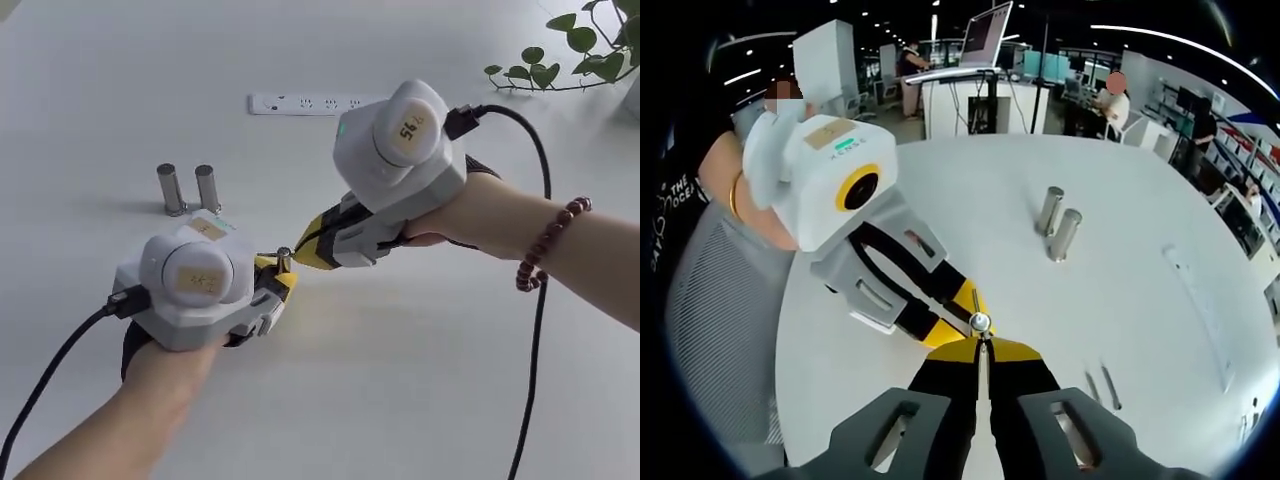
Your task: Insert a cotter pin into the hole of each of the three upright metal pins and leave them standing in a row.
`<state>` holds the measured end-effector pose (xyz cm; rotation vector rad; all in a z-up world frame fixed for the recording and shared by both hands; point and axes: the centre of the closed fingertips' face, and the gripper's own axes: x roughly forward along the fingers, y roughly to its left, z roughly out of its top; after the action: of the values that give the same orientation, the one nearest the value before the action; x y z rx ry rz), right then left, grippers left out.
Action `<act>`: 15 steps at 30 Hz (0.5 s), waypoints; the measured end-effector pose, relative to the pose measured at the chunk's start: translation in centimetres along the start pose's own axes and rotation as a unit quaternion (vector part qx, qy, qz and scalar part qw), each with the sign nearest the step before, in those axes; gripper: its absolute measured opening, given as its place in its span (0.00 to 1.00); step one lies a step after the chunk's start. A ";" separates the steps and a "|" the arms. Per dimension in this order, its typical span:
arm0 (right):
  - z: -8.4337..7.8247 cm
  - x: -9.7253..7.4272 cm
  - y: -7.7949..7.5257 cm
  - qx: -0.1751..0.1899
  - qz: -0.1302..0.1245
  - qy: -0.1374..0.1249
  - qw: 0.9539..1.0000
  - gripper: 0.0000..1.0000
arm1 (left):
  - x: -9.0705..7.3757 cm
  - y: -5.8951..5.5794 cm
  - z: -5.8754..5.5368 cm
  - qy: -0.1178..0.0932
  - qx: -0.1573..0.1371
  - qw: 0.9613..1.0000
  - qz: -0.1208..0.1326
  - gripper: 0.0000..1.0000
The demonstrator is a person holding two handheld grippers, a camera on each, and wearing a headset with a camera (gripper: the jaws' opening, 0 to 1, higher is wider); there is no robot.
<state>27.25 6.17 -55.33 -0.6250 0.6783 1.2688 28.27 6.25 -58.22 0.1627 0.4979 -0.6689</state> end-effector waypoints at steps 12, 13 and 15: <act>2.4 1.9 -0.2 -0.029 0.014 0.000 0.999 0.00 | -1.0 2.9 -0.4 0.004 0.005 1.000 0.019 0.06; 2.5 2.0 -0.3 -0.030 0.014 -0.001 0.999 0.00 | -1.1 3.2 -0.4 0.005 0.006 1.000 0.021 0.06; 2.8 2.3 -0.4 -0.034 0.017 -0.001 0.999 0.00 | -1.2 3.6 -0.5 0.007 0.008 1.000 0.020 0.06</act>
<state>28.29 9.70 -55.21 -0.6704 0.6494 1.3280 29.55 9.82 -58.10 0.1932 0.5021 -0.6334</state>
